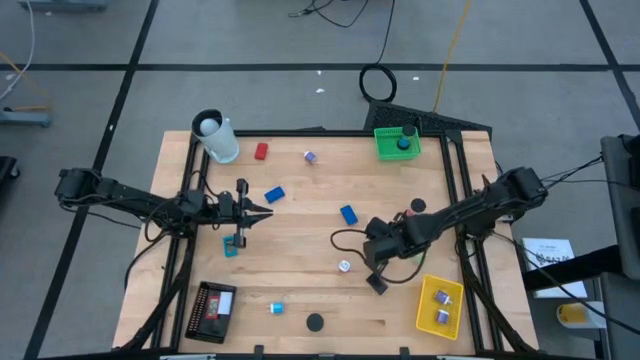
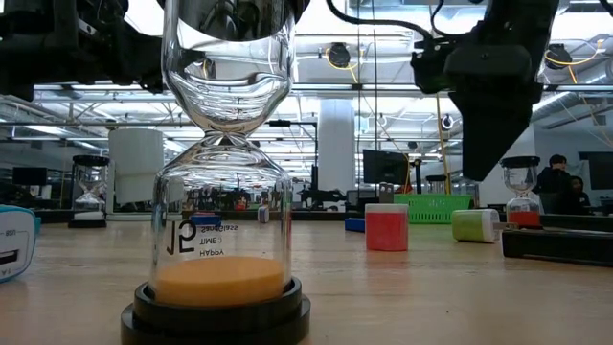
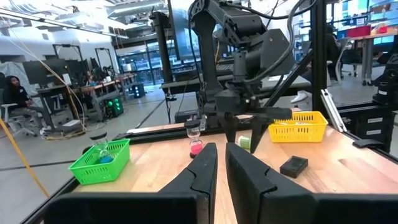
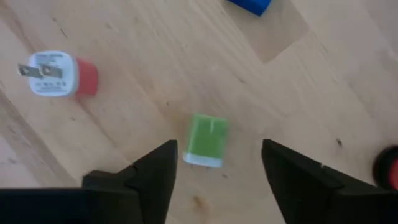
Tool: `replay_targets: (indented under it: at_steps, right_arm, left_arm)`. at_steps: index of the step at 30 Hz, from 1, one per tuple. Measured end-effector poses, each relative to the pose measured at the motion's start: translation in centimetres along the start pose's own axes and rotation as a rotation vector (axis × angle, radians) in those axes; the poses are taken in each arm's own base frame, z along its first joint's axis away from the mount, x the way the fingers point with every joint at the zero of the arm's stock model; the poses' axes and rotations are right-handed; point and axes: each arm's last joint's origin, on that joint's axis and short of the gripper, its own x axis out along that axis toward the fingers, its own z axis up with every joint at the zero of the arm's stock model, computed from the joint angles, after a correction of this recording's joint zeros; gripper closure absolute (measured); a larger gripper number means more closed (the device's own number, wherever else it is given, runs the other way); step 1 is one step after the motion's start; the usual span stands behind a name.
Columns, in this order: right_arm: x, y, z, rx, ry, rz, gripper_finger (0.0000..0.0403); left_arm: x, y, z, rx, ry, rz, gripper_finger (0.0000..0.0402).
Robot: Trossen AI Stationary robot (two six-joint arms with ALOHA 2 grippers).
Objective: Pick & Place Office items
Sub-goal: Put the left green charger adapter into the yellow bin
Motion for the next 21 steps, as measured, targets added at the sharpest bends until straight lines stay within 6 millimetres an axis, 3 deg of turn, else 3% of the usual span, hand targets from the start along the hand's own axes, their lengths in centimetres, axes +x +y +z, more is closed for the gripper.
replay_targets:
  at_steps: [9,21]
  right_arm:
    - [2.6,0.8,0.2,-0.014,0.04,-0.018,0.0136]
    - [5.0,1.4,-0.1,-0.071,0.141,-0.018,0.0199]
  left_arm:
    - [0.0,0.0,0.0,-0.02,0.0,0.0,0.036]
    - [0.0,0.0,0.0,-0.018,0.0,0.0,0.036]
